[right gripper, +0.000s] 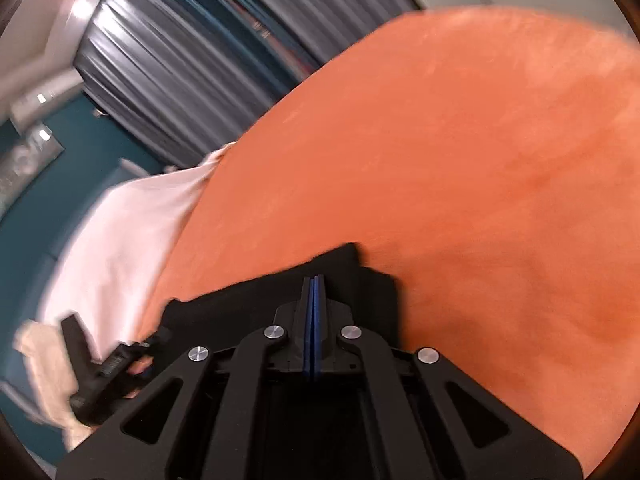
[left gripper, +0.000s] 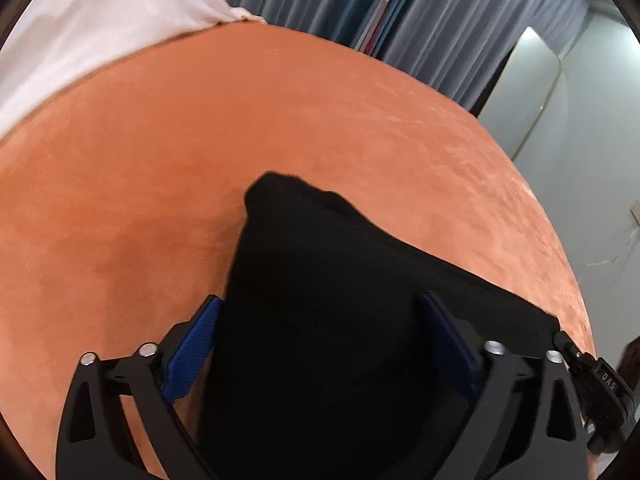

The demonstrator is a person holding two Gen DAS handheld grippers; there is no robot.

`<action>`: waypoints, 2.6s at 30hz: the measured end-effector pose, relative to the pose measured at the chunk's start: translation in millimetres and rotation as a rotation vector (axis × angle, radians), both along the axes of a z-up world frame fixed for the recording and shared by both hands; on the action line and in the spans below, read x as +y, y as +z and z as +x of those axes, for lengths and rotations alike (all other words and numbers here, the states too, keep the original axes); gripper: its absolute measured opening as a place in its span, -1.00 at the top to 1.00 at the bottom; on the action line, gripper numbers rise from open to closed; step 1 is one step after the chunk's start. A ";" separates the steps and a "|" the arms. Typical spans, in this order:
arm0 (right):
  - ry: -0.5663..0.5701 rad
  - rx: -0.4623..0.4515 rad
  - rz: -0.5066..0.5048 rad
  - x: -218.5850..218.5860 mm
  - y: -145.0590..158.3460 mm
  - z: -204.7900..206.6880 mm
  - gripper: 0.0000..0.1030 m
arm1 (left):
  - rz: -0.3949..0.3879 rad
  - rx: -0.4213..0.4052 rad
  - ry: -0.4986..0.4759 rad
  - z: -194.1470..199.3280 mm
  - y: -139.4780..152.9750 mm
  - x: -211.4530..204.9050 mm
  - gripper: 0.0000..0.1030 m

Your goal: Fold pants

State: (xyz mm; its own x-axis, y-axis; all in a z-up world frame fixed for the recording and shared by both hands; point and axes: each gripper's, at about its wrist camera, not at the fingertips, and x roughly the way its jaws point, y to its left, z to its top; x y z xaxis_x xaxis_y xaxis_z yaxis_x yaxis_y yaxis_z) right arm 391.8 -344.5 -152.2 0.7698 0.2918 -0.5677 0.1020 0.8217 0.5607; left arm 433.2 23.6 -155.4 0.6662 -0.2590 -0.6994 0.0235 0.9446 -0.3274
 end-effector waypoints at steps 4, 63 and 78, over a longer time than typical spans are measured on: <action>0.129 -0.111 -0.239 34.8 52.1 -58.9 0.88 | 0.175 -0.128 -0.082 -60.8 35.6 -4.9 -0.81; -0.009 -0.134 -0.400 148.2 140.1 -388.6 -0.53 | 0.400 -0.224 -0.010 -437.3 135.5 -16.4 -0.88; -0.016 -0.139 -0.400 145.3 143.3 -396.6 -0.53 | 0.406 -0.233 0.002 -448.4 137.0 -17.8 -0.88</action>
